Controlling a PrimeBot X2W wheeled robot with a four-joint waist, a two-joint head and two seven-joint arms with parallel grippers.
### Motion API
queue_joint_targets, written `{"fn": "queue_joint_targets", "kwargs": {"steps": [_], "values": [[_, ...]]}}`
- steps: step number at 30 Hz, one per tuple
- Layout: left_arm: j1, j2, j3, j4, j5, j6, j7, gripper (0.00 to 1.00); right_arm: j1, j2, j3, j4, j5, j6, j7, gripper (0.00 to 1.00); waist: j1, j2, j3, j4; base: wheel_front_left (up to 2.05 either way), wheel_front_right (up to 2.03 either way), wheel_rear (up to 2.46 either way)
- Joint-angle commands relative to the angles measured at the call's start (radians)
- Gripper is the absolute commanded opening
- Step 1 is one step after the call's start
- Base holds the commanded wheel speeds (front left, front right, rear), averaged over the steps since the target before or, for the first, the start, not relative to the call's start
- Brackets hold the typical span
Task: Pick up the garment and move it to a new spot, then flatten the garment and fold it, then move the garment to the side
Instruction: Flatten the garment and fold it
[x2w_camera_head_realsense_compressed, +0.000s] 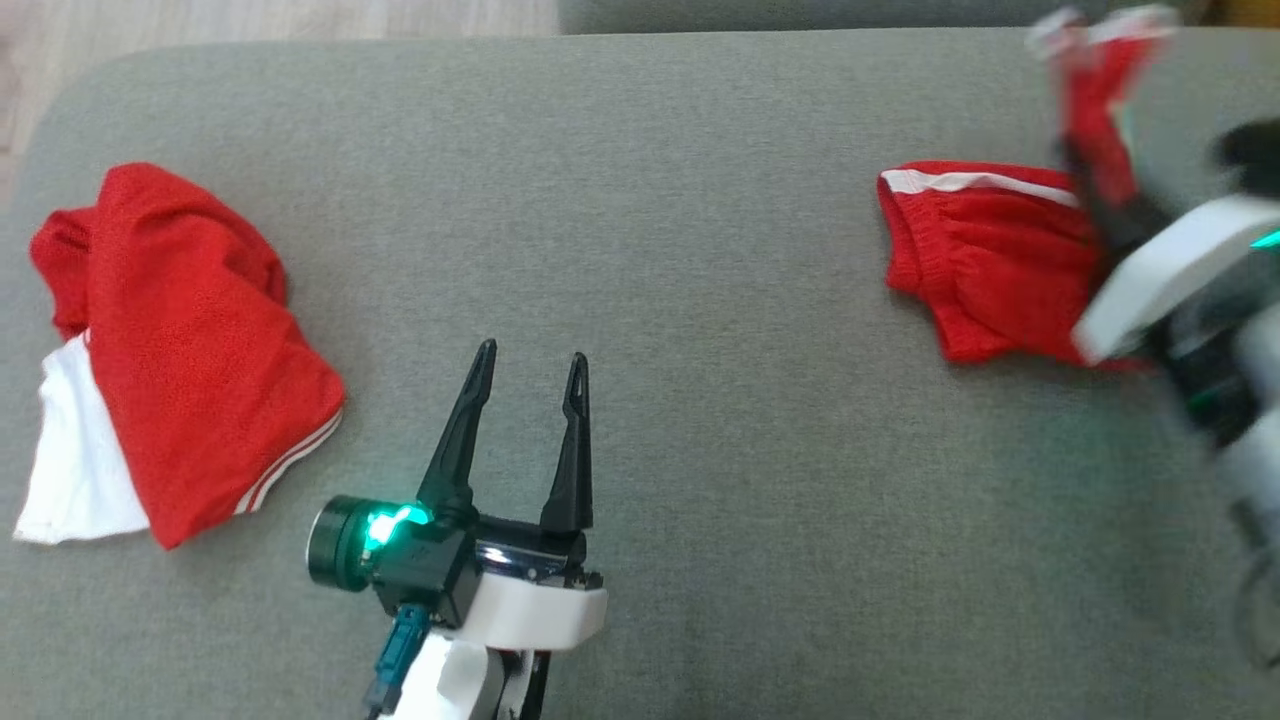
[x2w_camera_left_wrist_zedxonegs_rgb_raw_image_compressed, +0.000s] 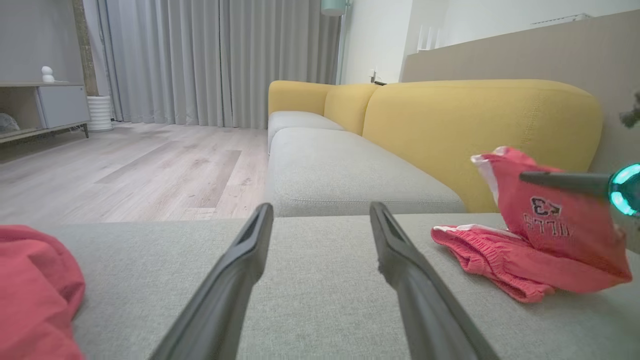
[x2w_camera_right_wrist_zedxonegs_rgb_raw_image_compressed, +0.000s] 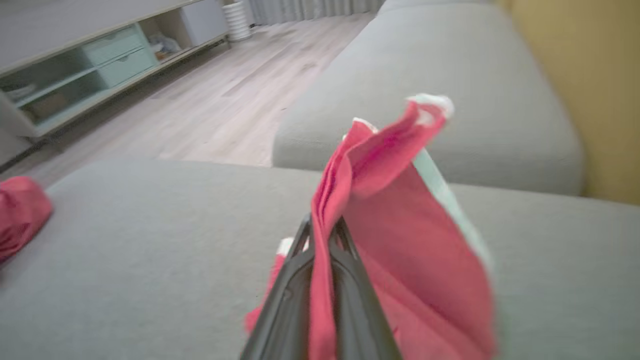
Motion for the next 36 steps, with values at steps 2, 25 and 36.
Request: {"fn": "queue_joint_targets", "kwargs": {"steps": [2,25,36], "values": [[0.0,-0.003,0.022,-0.025,-0.015,0.005,-0.005,1.0,0.05,0.065,0.015,-0.049,0.004,0.007,0.008,0.0,0.0001,0.0,0.004,0.016,0.0,0.0,0.0],[0.146,-0.003,0.159,-0.103,-0.028,0.009,-0.005,1.0,0.531,0.238,-0.408,-0.32,-0.383,0.007,-0.342,1.0,0.0001,0.0,-0.194,-0.005,0.0,0.0,0.0],[0.288,-0.003,0.228,-0.021,0.057,-0.04,-0.005,1.0,0.844,0.407,-0.456,-0.398,-0.584,0.007,-0.342,1.0,0.0001,0.0,-0.287,-0.003,0.0,0.0,0.0]]}}
